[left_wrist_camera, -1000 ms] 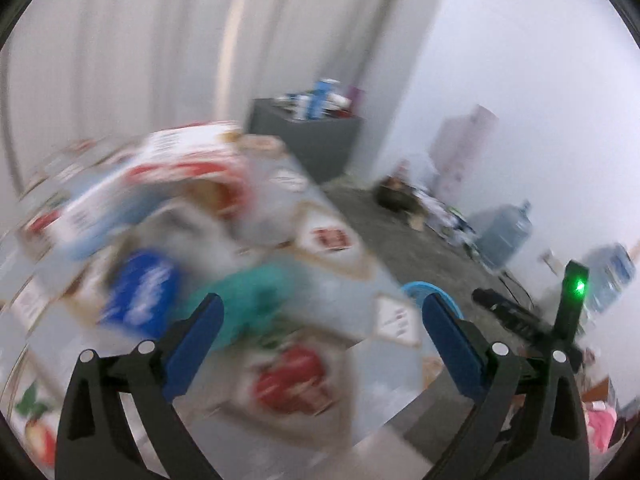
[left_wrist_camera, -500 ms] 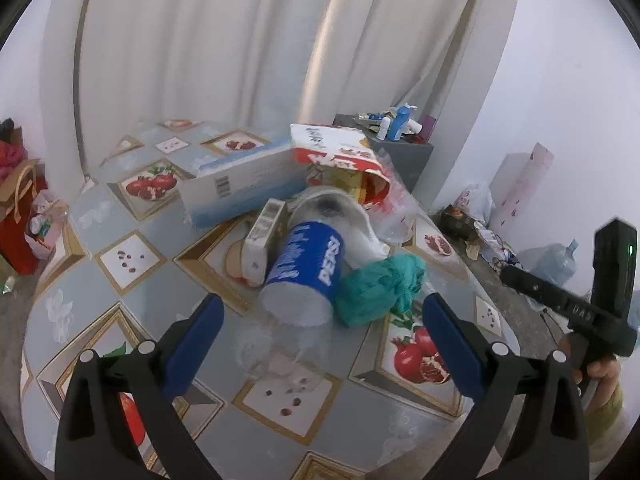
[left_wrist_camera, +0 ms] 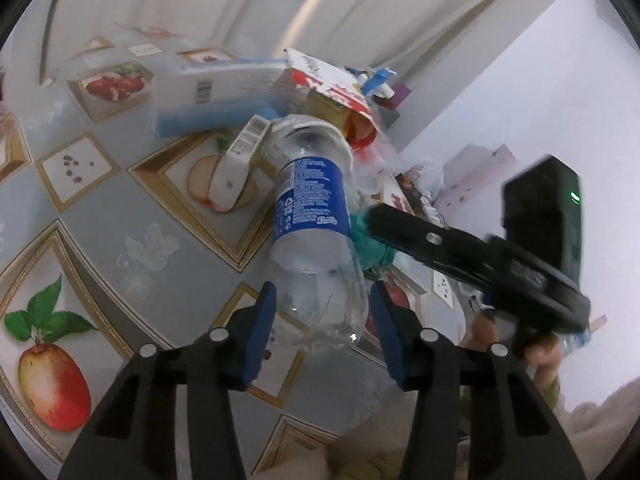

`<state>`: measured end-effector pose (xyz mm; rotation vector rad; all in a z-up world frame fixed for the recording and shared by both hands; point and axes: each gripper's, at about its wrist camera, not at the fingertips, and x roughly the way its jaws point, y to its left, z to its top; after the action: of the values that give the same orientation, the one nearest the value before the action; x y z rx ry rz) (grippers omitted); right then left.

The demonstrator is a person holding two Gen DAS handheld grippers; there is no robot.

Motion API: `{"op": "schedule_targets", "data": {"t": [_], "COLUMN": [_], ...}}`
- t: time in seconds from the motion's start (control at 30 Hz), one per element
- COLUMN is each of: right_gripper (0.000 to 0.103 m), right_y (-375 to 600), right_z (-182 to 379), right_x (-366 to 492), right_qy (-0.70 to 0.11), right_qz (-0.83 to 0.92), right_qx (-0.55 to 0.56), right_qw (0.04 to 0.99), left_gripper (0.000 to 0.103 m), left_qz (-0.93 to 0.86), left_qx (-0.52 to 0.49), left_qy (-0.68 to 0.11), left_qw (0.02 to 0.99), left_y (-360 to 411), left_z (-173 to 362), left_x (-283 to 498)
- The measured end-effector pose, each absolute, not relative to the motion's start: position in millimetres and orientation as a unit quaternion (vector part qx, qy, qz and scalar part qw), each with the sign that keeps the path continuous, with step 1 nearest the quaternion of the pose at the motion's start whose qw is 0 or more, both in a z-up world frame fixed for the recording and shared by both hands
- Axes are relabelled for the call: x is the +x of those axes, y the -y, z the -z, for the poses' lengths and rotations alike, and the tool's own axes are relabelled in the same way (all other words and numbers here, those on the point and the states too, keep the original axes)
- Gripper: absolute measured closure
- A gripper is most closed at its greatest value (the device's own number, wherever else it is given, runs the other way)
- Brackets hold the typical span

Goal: Collect trash
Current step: 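Close the right gripper around the middle of the Pepsi bottle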

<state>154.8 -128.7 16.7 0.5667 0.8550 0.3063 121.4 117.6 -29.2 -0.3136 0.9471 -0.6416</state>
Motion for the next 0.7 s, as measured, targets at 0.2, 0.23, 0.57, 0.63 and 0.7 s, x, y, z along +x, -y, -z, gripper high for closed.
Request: {"op": "schedule_targets", "data": {"t": [0.2, 0.23, 0.57, 0.63, 0.7], "right_gripper": [0.059, 0.057, 0.045, 0.043, 0.041], "right_y": [128.7, 128.4, 130.1, 126.8, 123.2], "right_z": [-6.6, -5.2, 2.5, 1.9, 1.8], "right_x": [164.8, 166.4, 175.5, 177.4, 180.0], "right_qy": [-0.427, -0.430, -0.447, -0.451, -0.456], "right_qz": [-0.137, -0.133, -0.105, -0.095, -0.086], "right_qx": [0.302, 0.304, 0.343, 0.340, 0.335], "right_qw": [0.841, 0.840, 0.820, 0.819, 0.820], "left_gripper": [0.062, 0.063, 0.070, 0.071, 0.073], "left_qz": [0.283, 0.285, 0.304, 0.306, 0.308], "left_qx": [-0.130, -0.132, -0.121, -0.118, -0.118], "left_qy": [-0.431, -0.430, -0.429, -0.429, -0.430], "left_qw": [0.847, 0.846, 0.842, 0.842, 0.841], "left_y": [-116.3, -116.0, -109.4, -108.6, -107.4], "left_z": [31.2, 32.3, 29.8, 29.6, 29.0], "left_x": [134.3, 137.5, 149.1, 149.0, 149.7]}}
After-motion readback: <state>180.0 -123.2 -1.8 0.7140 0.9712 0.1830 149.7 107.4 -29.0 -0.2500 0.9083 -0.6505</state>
